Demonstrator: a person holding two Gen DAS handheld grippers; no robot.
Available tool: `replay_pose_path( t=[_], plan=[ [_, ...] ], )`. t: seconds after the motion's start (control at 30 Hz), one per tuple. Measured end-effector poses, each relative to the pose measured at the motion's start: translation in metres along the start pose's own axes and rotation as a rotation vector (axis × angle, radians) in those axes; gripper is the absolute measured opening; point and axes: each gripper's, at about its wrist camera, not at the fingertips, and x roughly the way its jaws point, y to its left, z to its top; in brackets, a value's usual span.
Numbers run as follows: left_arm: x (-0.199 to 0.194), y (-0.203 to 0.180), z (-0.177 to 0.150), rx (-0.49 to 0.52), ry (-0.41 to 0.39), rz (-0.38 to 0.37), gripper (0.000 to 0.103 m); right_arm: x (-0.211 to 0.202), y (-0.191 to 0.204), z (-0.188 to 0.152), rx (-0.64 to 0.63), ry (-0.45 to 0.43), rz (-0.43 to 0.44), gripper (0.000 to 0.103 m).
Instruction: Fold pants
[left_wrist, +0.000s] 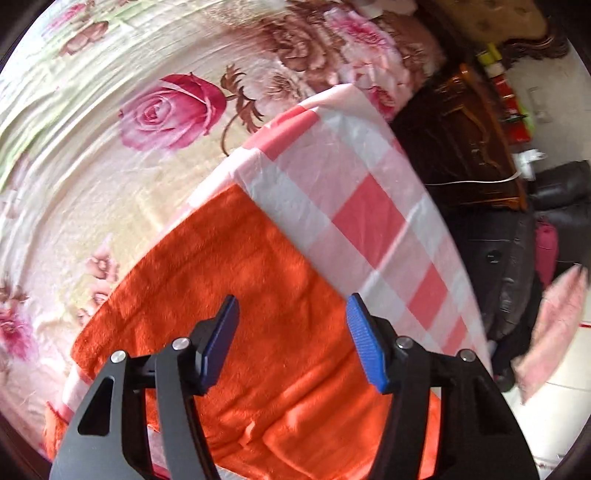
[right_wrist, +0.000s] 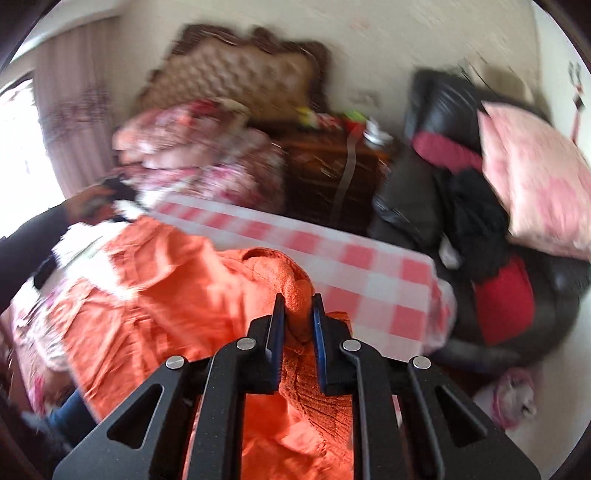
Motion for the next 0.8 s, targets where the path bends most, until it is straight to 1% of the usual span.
replay_pose_path(
  t=[0.13, 0.17, 0.2, 0.27, 0.3, 0.33, 0.37, 0.4, 0.43, 0.47, 0.53, 0.6, 0.67, 0.73, 0.77, 0.8],
  plan=[
    [0.012, -0.016, 0.005, -0.006, 0.034, 0.100, 0.060, -0.036, 0.028, -0.010, -0.052, -0.048, 0.107, 0.015],
    [0.015, -0.020, 0.006, 0.002, 0.036, 0.133, 0.060, -0.045, 0.033, -0.013, -0.062, -0.056, 0.136, 0.015],
    [0.021, -0.023, 0.006, 0.005, 0.037, 0.182, 0.060, -0.052, 0.037, -0.015, -0.069, -0.065, 0.163, 0.015],
    [0.025, -0.030, 0.005, 0.022, 0.029, 0.237, 0.060, -0.068, 0.039, -0.020, -0.062, -0.085, 0.211, 0.015],
    [0.026, -0.035, 0.003, 0.042, 0.027, 0.265, 0.054, -0.073, 0.039, -0.022, -0.057, -0.092, 0.221, 0.014],
    [0.025, -0.038, 0.002, 0.063, 0.021, 0.290, 0.037, -0.078, 0.038, -0.024, -0.051, -0.098, 0.230, 0.014],
    [0.024, -0.039, 0.001, 0.083, 0.011, 0.289, 0.023, -0.082, 0.037, -0.025, -0.047, -0.102, 0.233, 0.014],
    [0.023, -0.038, 0.001, 0.080, 0.020, 0.273, 0.001, -0.085, 0.036, -0.027, -0.044, -0.105, 0.233, 0.014],
    [0.018, -0.034, -0.002, 0.065, 0.022, 0.242, 0.000, -0.087, 0.034, -0.028, -0.039, -0.107, 0.225, 0.014],
    [0.007, -0.028, -0.004, 0.055, 0.011, 0.194, 0.000, -0.088, 0.032, -0.029, -0.035, -0.107, 0.214, 0.014],
    [-0.011, -0.020, -0.011, 0.052, 0.000, 0.118, 0.000, -0.088, 0.026, -0.030, -0.028, -0.104, 0.184, 0.014],
    [-0.042, -0.003, -0.022, 0.034, -0.019, 0.014, 0.000, -0.086, 0.020, -0.030, -0.023, -0.105, 0.155, 0.014],
    [-0.069, 0.015, -0.037, 0.030, -0.042, -0.068, 0.000, -0.082, 0.012, -0.030, -0.014, -0.107, 0.104, 0.014],
    [-0.108, 0.048, -0.066, 0.017, -0.082, -0.197, 0.000, -0.079, 0.005, -0.034, -0.006, -0.109, 0.069, 0.014],
    [-0.120, 0.060, -0.079, 0.016, -0.097, -0.235, 0.000, -0.078, 0.001, -0.038, 0.004, -0.107, 0.053, 0.014],
    [-0.138, 0.091, -0.105, 0.012, -0.132, -0.303, 0.000, -0.078, -0.002, -0.044, 0.016, -0.103, 0.044, 0.014]
  ],
)
